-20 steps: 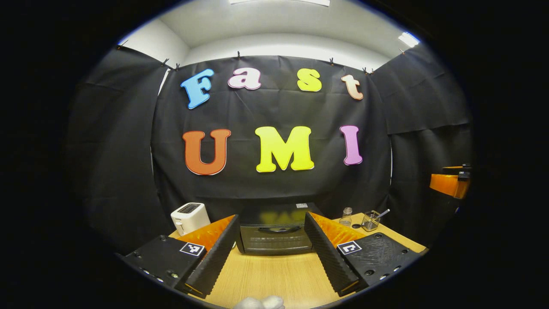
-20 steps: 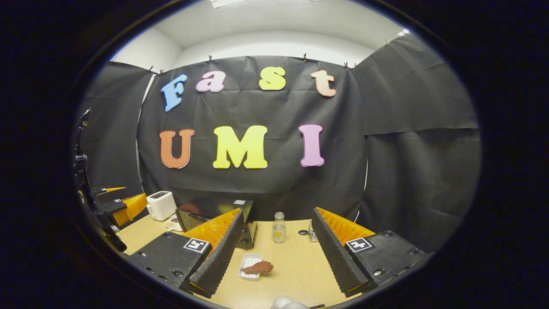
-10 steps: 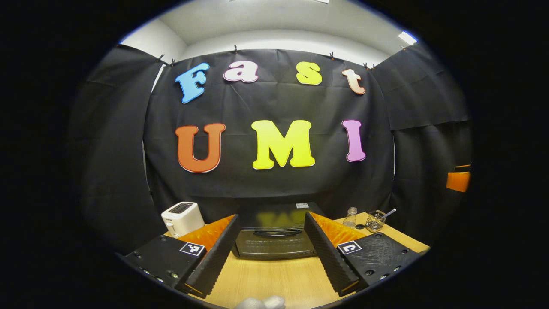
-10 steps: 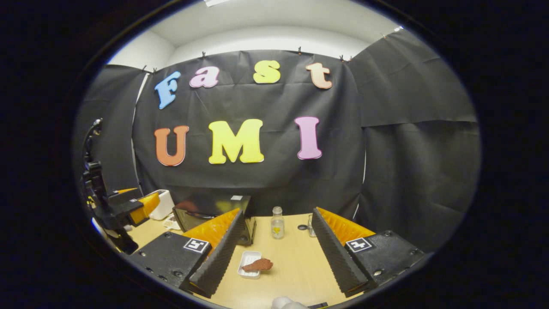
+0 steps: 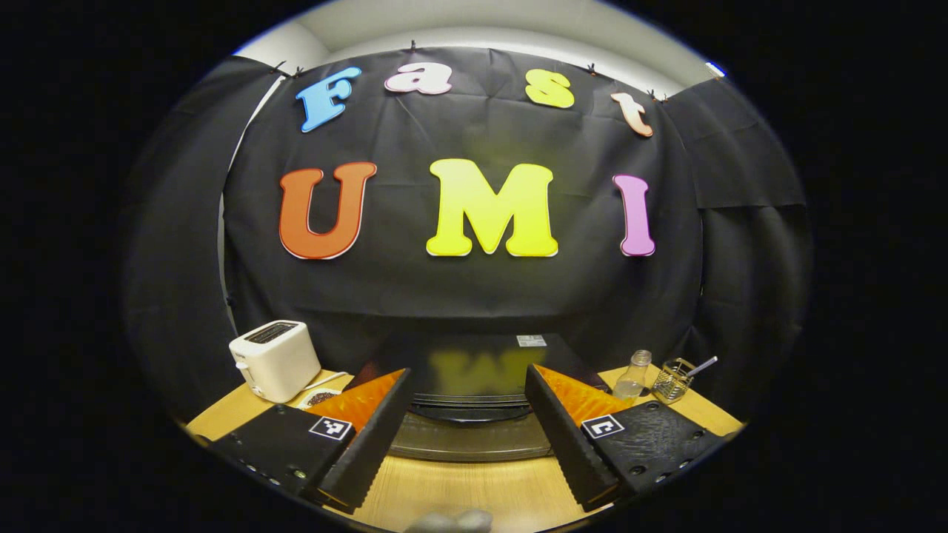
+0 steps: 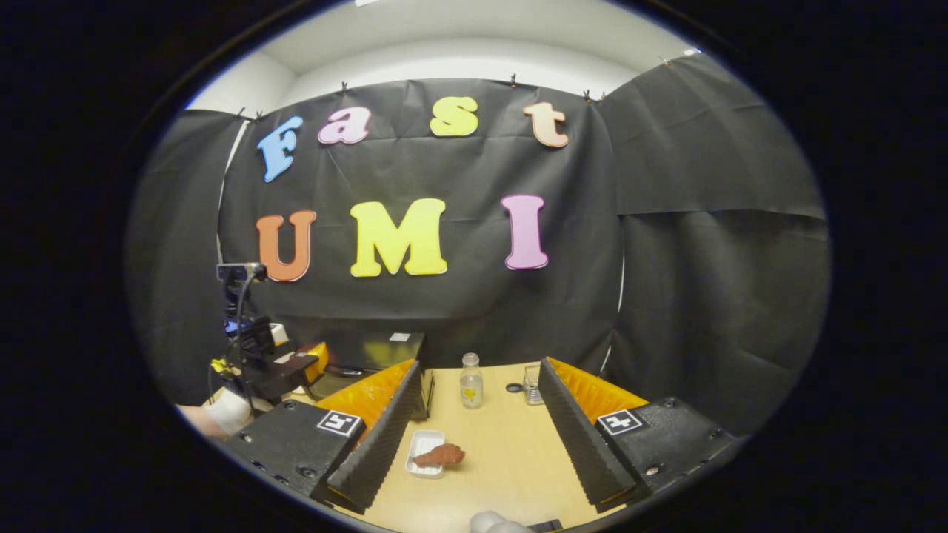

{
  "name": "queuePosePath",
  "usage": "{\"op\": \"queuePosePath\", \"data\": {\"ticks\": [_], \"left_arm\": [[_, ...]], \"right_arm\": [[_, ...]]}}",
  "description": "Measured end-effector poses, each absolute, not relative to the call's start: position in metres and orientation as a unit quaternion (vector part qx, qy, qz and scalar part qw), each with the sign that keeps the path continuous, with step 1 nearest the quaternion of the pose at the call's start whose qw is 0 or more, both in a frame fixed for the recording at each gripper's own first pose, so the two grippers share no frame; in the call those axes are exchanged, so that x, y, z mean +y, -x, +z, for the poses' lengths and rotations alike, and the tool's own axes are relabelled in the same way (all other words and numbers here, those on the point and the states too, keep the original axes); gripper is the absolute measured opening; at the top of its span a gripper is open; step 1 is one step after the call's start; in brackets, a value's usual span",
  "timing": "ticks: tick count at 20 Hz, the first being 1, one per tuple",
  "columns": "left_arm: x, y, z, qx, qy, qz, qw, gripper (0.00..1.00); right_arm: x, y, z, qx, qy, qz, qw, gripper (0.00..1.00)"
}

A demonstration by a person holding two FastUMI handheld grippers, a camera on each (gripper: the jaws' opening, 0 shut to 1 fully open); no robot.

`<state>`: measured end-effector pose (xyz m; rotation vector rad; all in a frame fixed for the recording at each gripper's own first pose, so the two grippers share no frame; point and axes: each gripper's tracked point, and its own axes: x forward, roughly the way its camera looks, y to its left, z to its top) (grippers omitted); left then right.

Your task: Open the electric oven with the left hand, put the food in, and close the electric oven.

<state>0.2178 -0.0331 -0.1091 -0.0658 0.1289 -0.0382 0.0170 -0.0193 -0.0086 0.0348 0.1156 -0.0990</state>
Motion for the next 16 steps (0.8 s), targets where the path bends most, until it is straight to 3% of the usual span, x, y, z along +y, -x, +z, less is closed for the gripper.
{"op": "queuePosePath", "data": {"ticks": [1, 5, 7, 8, 14, 15, 16], "left_arm": [[-0.033, -0.227, -0.120, 0.075, 0.029, -0.017, 0.997, 0.96], [-0.035, -0.250, -0.159, 0.114, 0.023, -0.017, 0.993, 0.96], [-0.036, -0.258, -0.163, 0.112, 0.018, -0.017, 0.993, 0.97], [-0.036, -0.261, -0.166, 0.115, 0.015, -0.017, 0.993, 0.96], [-0.035, -0.263, -0.171, 0.128, 0.006, -0.017, 0.992, 0.98], [-0.035, -0.259, -0.171, 0.132, 0.006, -0.017, 0.991, 0.98], [-0.035, -0.256, -0.172, 0.137, 0.008, -0.018, 0.990, 0.98]], "right_arm": [[-0.020, -0.016, -0.009, 0.058, -0.016, -0.053, 0.997, 0.96], [-0.025, -0.017, -0.010, 0.065, -0.012, -0.068, 0.996, 1.00], [-0.027, -0.019, -0.011, 0.068, -0.009, -0.073, 0.995, 0.96], [-0.027, -0.020, -0.013, 0.072, -0.008, -0.074, 0.995, 1.00], [-0.022, -0.021, -0.016, 0.074, -0.019, -0.072, 0.994, 1.00], [-0.022, -0.020, -0.017, 0.075, -0.020, -0.072, 0.994, 0.96], [-0.022, -0.019, -0.020, 0.078, -0.022, -0.071, 0.994, 1.00]]}}
